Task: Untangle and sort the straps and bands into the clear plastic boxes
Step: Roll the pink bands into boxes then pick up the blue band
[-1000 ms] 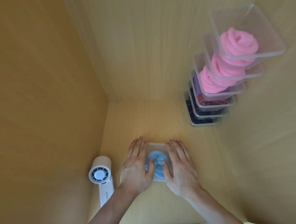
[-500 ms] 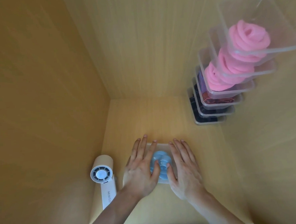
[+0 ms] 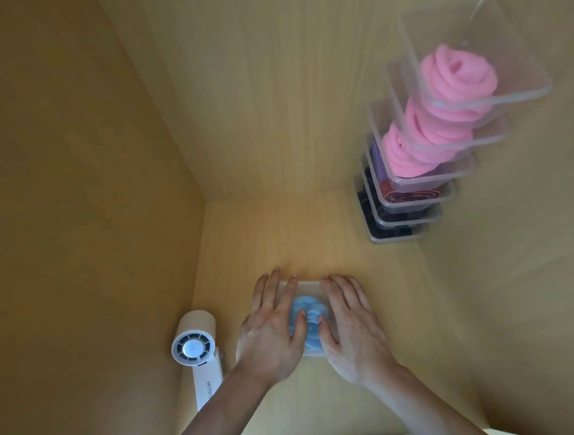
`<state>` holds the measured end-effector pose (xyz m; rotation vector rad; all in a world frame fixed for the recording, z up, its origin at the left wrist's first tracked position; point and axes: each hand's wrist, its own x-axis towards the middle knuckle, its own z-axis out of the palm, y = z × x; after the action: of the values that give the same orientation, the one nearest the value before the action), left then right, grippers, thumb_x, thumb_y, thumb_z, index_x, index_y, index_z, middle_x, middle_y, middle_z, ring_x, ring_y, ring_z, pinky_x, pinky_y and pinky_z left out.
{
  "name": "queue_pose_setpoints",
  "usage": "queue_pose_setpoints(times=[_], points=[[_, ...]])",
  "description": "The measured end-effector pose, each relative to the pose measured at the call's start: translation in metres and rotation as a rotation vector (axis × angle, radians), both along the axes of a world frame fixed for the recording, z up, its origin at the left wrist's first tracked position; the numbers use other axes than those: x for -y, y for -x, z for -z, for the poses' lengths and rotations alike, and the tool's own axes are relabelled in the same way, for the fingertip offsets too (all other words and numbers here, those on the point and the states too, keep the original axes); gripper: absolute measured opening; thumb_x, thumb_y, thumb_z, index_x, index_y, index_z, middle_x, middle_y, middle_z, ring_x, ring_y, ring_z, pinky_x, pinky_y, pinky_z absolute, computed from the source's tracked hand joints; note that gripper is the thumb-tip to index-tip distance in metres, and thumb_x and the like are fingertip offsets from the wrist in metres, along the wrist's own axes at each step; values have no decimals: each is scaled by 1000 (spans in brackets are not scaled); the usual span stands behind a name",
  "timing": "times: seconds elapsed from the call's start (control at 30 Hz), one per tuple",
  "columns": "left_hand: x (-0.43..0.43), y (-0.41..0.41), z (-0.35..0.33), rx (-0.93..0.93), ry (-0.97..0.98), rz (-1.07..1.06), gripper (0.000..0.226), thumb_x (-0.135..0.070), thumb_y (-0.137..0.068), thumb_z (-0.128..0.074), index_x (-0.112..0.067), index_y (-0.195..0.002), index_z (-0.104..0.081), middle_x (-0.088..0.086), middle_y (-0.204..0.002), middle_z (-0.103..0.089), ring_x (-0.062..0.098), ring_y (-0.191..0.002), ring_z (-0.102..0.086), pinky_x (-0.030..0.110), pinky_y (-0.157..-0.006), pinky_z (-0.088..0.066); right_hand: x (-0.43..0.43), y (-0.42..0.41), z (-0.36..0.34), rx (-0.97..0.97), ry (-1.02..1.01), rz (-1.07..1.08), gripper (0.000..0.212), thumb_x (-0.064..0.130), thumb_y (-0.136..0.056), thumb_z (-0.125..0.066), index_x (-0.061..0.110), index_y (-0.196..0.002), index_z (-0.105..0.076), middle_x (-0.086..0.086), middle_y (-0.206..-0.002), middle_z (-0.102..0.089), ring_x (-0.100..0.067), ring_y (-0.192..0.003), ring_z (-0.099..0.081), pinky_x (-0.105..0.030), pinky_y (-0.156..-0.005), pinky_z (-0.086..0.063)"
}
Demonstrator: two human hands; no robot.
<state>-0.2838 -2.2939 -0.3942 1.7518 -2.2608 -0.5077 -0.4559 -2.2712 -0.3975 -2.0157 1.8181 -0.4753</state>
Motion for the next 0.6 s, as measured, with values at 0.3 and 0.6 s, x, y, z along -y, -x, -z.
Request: queue_pose_setpoints(times=[0.3,0.6], points=[[6,-6,1,-214,-72,-37,61,-54,-95,-30,-41,-155,-29,-23,-165,-8,5,-151,-15,32,-117,-32,3,18,3,384,17,-20,73,47,-85,-58,20,-151,-41,17,-157,-26,-1,-149,-13,-25,-123,-16],[24,5,-16,-405,-245,-212,48,-31,-102,-47,-32,-149,-39,-8,-152,-37,19,-131,-50,29,-105,-36,-26,38,-11,-84,-100,-127,101,60,-77,-62,35,-158,-6,14,-163,13,-18,-151,9,-31,-125,-7]])
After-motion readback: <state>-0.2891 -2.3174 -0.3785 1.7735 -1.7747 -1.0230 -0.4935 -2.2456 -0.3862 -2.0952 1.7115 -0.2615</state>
